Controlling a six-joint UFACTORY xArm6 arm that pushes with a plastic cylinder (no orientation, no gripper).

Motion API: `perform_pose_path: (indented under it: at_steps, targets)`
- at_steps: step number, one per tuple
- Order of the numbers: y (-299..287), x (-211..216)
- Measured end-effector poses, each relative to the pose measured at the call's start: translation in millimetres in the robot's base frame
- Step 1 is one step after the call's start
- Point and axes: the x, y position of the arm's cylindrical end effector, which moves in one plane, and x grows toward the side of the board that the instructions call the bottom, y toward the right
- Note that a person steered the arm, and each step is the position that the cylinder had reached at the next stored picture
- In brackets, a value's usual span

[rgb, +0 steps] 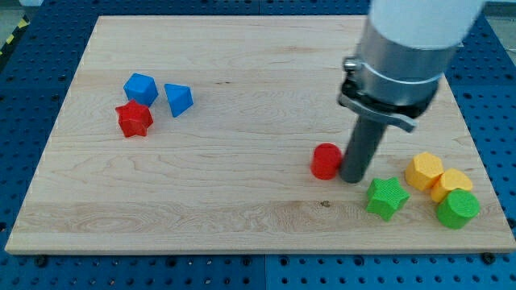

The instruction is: Move the red circle to the blue triangle

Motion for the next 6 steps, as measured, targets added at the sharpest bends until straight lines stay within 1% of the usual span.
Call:
perform_pose_path:
  at_steps: [1, 2, 3, 4, 6]
  targets:
    - [-19, -28]
    - [-27, -46]
    - [-27, -43]
    - [-27, -27]
    - [-34, -27]
